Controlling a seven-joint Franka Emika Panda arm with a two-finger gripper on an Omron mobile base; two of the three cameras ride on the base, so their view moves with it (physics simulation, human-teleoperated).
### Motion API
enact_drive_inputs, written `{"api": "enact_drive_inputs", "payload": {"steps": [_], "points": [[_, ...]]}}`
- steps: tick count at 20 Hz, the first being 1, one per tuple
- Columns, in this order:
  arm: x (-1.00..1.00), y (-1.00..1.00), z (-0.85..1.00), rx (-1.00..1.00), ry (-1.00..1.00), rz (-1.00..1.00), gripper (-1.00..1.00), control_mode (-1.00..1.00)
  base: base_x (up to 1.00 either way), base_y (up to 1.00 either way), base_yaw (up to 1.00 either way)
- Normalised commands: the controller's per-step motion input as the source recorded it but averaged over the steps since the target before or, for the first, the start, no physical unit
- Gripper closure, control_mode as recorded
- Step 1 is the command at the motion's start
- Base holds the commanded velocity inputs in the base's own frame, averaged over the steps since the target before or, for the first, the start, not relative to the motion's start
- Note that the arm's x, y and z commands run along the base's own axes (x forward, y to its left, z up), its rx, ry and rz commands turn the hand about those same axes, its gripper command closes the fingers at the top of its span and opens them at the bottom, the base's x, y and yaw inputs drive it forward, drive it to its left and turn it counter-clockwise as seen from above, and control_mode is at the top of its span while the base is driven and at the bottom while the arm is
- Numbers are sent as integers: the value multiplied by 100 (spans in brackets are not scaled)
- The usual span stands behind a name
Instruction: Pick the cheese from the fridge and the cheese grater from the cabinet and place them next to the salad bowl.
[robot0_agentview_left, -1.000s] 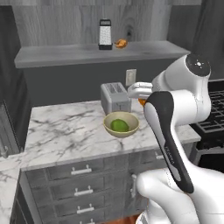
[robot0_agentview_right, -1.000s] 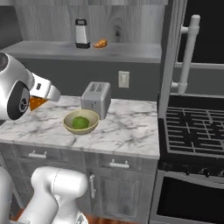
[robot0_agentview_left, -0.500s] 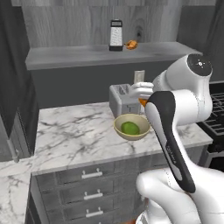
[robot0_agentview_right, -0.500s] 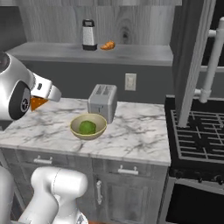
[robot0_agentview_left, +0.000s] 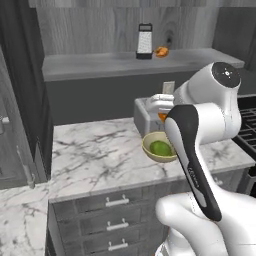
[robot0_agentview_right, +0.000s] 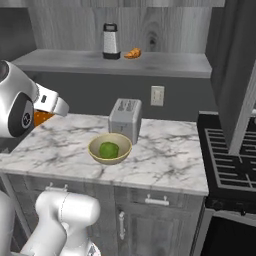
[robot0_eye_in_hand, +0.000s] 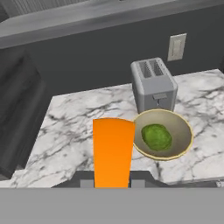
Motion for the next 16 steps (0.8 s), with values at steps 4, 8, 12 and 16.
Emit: {"api": "enact_drive_inputs", "payload": {"steps": [4, 8, 12, 16], "points": [[0, 0, 0, 0, 0, 0, 100, 100, 36, 31, -3], [0, 0, 0, 0, 0, 0, 100, 100, 33, 41, -5], [0, 0, 0, 0, 0, 0, 100, 100, 31, 39, -4], [0, 0, 0, 0, 0, 0, 100, 100, 38, 34, -4]]}}
